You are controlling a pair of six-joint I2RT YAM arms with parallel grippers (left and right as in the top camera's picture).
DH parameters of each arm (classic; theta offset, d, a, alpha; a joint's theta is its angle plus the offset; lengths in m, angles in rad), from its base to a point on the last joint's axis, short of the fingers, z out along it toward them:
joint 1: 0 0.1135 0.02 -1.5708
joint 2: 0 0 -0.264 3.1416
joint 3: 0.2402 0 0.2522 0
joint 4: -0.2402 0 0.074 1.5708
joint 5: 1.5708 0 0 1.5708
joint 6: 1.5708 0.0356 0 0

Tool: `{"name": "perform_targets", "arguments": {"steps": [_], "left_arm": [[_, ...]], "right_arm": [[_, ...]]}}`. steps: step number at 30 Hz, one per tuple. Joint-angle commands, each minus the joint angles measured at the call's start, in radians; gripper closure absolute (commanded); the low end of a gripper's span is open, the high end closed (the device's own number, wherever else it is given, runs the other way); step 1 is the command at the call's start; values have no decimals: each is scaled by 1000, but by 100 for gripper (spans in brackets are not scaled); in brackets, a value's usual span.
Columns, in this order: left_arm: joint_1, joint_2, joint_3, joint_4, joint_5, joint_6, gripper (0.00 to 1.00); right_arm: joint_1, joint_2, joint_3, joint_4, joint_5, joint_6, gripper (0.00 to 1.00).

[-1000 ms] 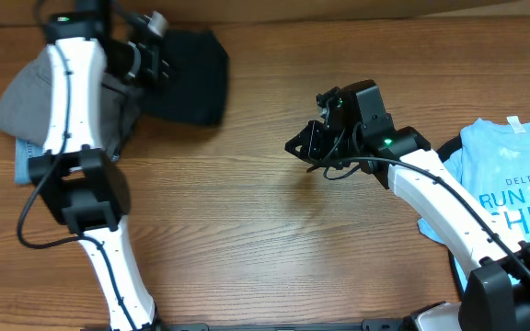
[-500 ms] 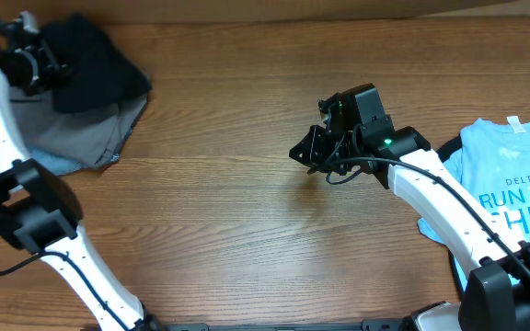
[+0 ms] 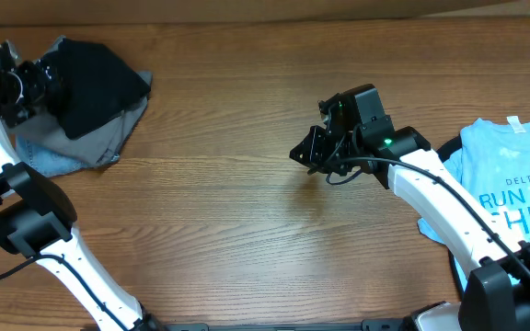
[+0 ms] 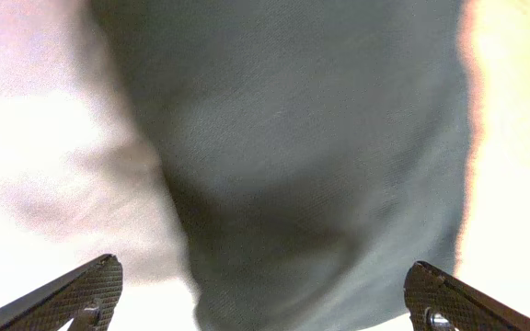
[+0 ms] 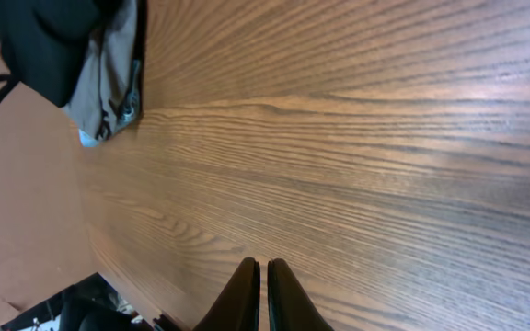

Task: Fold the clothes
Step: 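Carry the folded polo with the left gripper onto the grey trousers stack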

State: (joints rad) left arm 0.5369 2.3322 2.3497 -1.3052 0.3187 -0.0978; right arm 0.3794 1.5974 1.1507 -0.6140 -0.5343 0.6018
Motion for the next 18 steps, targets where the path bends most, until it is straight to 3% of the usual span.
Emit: {"name": "perform_targets", "arguments": {"steps": [1,6,12,13,18], "left_arm": [[44,-27,42,-31,-105,24,0],[117,-81,93,-68,-7,36,0],[98,-113,98,-86,177,175,4],[80,-111,91,-84,178,194,9],[-24,-79,27,-13,121,254,74]], "right_arm": [[-2,0,3,-9,9,-4,92],[-2,0,3,-17,9,-4,92],[-2,0,3,-14,10,-4,92],[-2,0,3,-13,10,-4,92],[-2,0,3,-12,10,-3,92]]}}
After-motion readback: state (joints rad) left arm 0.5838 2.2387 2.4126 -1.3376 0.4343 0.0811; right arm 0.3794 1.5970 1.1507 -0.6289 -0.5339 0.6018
